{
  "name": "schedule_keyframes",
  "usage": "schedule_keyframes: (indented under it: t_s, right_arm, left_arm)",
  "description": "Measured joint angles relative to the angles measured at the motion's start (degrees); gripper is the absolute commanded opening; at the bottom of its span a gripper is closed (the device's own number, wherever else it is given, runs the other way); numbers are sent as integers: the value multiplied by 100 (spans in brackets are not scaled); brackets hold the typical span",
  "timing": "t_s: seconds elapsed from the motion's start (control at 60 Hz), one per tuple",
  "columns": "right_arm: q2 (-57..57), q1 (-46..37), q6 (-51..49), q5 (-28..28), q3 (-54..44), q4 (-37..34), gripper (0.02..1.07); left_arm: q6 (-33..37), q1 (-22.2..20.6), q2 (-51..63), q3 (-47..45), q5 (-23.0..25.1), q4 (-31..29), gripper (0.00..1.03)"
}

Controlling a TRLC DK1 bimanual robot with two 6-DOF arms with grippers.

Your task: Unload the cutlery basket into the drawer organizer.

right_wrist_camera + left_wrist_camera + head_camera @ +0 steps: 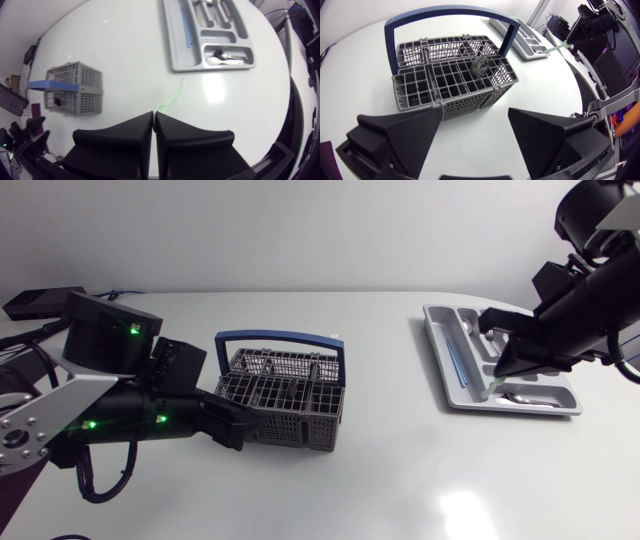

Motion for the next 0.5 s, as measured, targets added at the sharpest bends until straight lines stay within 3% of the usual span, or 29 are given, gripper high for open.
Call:
schedule_keyframes:
  t_s: [0.267,0.5]
  right_arm:
    - [715,-599,-136,1880,-522,1147,8]
    - [1755,-940,-146,2728,-470,1932,8]
  left_arm:
    - [-20,-144,-11,2,-131,-4,92]
    - [-20,-144,-66,2,-151,-59,92]
